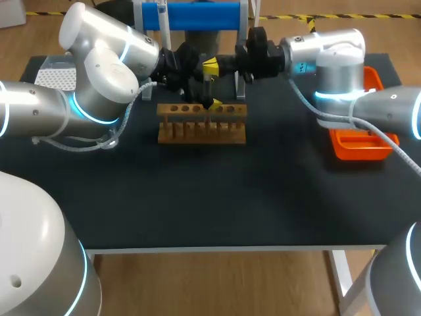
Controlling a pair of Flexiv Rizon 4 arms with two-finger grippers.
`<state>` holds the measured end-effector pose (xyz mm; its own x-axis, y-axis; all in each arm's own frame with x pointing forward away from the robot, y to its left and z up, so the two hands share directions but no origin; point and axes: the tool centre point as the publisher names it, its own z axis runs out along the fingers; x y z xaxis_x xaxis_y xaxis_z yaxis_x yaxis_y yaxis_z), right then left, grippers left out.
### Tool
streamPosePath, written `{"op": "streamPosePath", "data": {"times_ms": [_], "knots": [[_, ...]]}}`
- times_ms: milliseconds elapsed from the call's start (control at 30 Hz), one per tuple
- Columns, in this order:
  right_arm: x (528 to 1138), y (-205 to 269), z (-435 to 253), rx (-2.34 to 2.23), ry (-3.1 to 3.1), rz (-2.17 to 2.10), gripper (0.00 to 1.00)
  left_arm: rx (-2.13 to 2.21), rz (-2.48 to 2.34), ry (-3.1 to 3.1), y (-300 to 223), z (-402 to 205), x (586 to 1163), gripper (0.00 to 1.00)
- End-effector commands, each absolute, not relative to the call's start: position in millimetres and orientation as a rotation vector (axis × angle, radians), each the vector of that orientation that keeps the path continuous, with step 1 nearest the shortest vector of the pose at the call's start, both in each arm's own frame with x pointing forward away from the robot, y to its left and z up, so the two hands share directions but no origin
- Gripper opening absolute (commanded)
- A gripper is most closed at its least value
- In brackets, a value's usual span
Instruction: Invert the test tube, pick up the pipette, mount the tip to pipette, aspirate from beaker and dispense into the tube, eject the tip, return the pipette, and cap with the stopper.
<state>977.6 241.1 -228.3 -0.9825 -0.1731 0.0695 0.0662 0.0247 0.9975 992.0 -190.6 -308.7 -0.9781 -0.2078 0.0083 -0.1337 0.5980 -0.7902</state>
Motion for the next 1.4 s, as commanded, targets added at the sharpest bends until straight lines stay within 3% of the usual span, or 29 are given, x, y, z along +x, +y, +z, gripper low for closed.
{"op": "streamPosePath", "data": {"times_ms": [33,300,367,433,467,500,967,1400], "knots": [[979.2,240.8,-242.2,0.111,-2.117,-2.078,0.0,-0.292,-1.338,2.736,-190.7,-308.5,993.1,1.0],[979.0,234.3,-216.2,0.139,-2.075,-2.153,0.0,-0.292,-1.338,2.736,-190.7,-308.5,993.1,1.0],[979.1,231.2,-210.1,0.139,-2.069,-2.168,0.06,-0.292,-1.338,2.736,-190.7,-308.5,993.1,1.0],[978.4,225.8,-202.9,0.148,-2.074,-2.186,0.33,-0.292,-1.338,2.736,-190.7,-308.5,993.1,1.0],[978.2,223.0,-200.1,0.15,-2.079,-2.191,0.81,-0.292,-1.338,2.736,-190.7,-308.5,993.1,1.0],[978.0,220.0,-197.4,0.155,-2.091,-2.196,1.0,-0.292,-1.338,2.736,-190.7,-308.5,993.1,1.0],[983.7,162.2,-192.3,0.154,-2.316,-2.16,1.0,-0.292,-1.338,2.736,-190.7,-308.5,993.1,1.0],[975.7,114.2,-259.4,0.054,-2.493,-1.994,1.0,-0.292,-1.338,2.736,-190.7,-308.5,993.1,1.0]]}}
